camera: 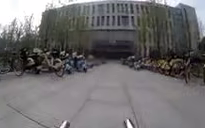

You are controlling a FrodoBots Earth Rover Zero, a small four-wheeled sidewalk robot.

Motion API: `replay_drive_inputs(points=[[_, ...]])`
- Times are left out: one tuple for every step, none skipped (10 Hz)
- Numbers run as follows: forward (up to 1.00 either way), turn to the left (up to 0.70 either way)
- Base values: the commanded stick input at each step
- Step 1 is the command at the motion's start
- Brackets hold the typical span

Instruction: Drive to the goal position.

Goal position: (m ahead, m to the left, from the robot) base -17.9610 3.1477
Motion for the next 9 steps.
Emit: replay_drive_inputs(points=[[1.00,-0.12],[1.00,-0.06],[1.00,-0.01],[1.00,-0.24],[1.00,-0.40],[1.00,-0.40],[1.00,-0.40],[1.00,-0.40],[1.00,-0.39]])
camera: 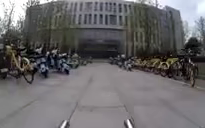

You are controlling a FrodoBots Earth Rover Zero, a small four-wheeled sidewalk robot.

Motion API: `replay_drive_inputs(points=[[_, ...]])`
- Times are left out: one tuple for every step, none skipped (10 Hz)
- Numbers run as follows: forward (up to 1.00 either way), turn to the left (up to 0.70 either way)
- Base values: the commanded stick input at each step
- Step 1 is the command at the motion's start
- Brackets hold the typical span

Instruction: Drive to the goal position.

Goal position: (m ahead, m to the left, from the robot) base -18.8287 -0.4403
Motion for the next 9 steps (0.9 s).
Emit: replay_drive_inputs(points=[[1.00,-0.12],[1.00,0.00],[1.00,0.00],[1.00,-0.06],[1.00,-0.20],[1.00,-0.37],[1.00,-0.23],[1.00,-0.11],[1.00,-0.07]])
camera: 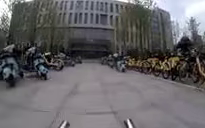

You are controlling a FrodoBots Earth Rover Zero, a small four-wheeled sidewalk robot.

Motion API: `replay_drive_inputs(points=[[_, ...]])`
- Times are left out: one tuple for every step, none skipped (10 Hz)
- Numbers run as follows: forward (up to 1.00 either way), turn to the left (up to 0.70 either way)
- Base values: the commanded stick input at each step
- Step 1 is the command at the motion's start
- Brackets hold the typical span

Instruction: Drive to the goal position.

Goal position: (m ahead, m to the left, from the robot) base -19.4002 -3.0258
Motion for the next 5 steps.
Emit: replay_drive_inputs(points=[[1.00,-0.04],[1.00,0.00],[1.00,0.00],[1.00,0.00],[1.00,0.00]])
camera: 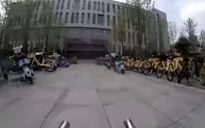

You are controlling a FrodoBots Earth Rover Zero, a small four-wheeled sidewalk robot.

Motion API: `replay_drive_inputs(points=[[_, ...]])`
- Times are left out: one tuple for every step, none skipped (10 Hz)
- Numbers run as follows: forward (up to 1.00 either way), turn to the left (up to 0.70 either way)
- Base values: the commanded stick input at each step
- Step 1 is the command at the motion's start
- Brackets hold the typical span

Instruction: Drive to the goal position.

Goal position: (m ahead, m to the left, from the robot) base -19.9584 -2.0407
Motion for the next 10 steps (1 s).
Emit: replay_drive_inputs(points=[[1.00,0.00],[1.00,0.00],[1.00,0.00],[1.00,0.00],[1.00,0.00],[1.00,0.00],[1.00,0.00],[1.00,0.00],[1.00,0.00],[1.00,0.00]])
